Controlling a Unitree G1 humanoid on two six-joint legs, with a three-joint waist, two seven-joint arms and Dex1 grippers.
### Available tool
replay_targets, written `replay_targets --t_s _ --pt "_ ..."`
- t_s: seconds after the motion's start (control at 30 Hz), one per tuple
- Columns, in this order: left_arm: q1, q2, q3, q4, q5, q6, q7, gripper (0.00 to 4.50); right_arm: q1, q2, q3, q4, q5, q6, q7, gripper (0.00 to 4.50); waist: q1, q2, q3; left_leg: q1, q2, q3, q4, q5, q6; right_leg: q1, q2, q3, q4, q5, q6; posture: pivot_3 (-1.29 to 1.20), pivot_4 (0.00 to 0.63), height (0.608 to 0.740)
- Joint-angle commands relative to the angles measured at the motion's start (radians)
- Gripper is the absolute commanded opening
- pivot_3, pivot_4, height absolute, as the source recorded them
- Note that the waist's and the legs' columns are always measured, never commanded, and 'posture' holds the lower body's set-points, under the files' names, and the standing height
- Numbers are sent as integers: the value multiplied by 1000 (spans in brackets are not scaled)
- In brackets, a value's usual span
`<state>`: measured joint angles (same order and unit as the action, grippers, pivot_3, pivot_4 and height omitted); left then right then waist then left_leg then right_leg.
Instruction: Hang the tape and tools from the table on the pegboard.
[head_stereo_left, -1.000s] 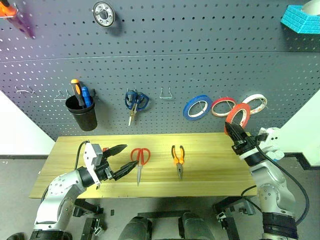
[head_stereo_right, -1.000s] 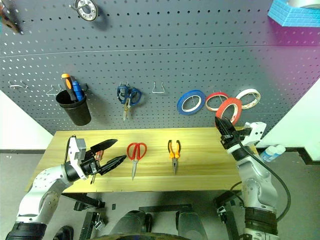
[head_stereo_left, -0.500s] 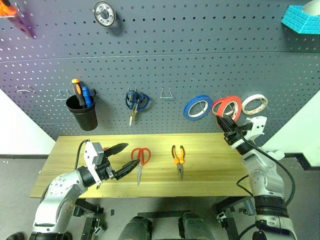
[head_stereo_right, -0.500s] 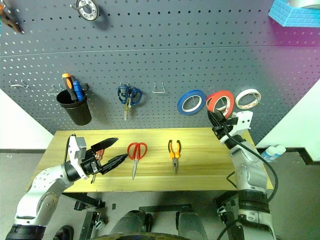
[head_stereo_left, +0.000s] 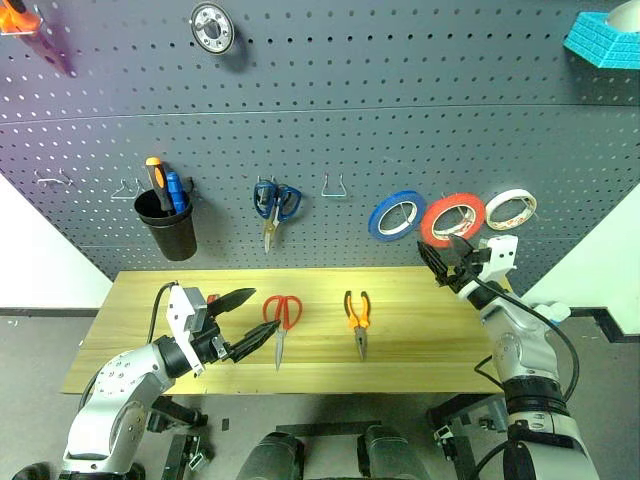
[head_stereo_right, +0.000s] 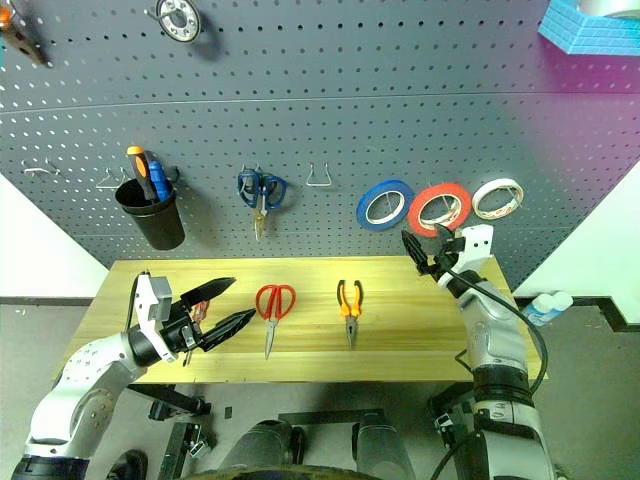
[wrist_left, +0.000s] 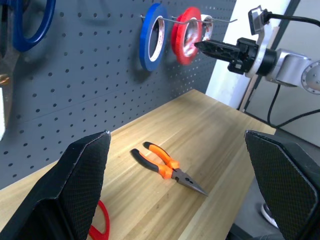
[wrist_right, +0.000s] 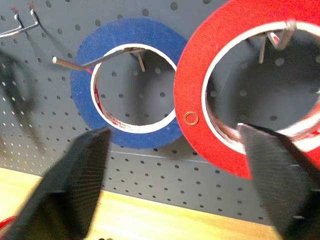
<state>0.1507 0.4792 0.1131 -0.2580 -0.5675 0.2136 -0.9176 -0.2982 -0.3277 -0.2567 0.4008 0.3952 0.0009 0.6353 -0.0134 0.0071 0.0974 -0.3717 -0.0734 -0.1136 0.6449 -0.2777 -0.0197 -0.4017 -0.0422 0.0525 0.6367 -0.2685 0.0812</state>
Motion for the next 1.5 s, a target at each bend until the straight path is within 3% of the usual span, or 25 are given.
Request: replay_targets --t_s 0.03,0.37,0.77,0.93,1.5 --pt "-1 8 25 -22 -14 -16 -8 4500 38 12 -3 -31 13 -7 12 4466 0 0 0 0 0 0 0 0 0 0 0 0 0 0 0 -15 60 740" --pt "16 14 75 25 -6 -58 -19 4500 141 77 148 -187 -83 99 -75 4466 -5 0 0 2 0 0 1 0 -1 0 0 0 4 0 0 -8 61 740" --pt "110 14 150 15 -7 -102 -17 4500 22 142 331 -171 -291 308 -279 4466 5 -2 4 1 0 0 1 1 -1 -2 0 0 8 -2 -3 69 105 740" --pt "145 11 155 -31 -15 -100 4 4500 5 165 326 -169 -314 444 -357 4466 15 -7 20 0 0 -1 2 1 -1 -3 0 0 8 -2 -4 90 127 740" --pt "211 27 148 -160 -36 -40 45 4500 61 212 334 -296 -286 687 -387 4466 22 -10 92 -4 0 -1 1 1 -1 -7 -1 0 7 -3 -4 85 215 740"
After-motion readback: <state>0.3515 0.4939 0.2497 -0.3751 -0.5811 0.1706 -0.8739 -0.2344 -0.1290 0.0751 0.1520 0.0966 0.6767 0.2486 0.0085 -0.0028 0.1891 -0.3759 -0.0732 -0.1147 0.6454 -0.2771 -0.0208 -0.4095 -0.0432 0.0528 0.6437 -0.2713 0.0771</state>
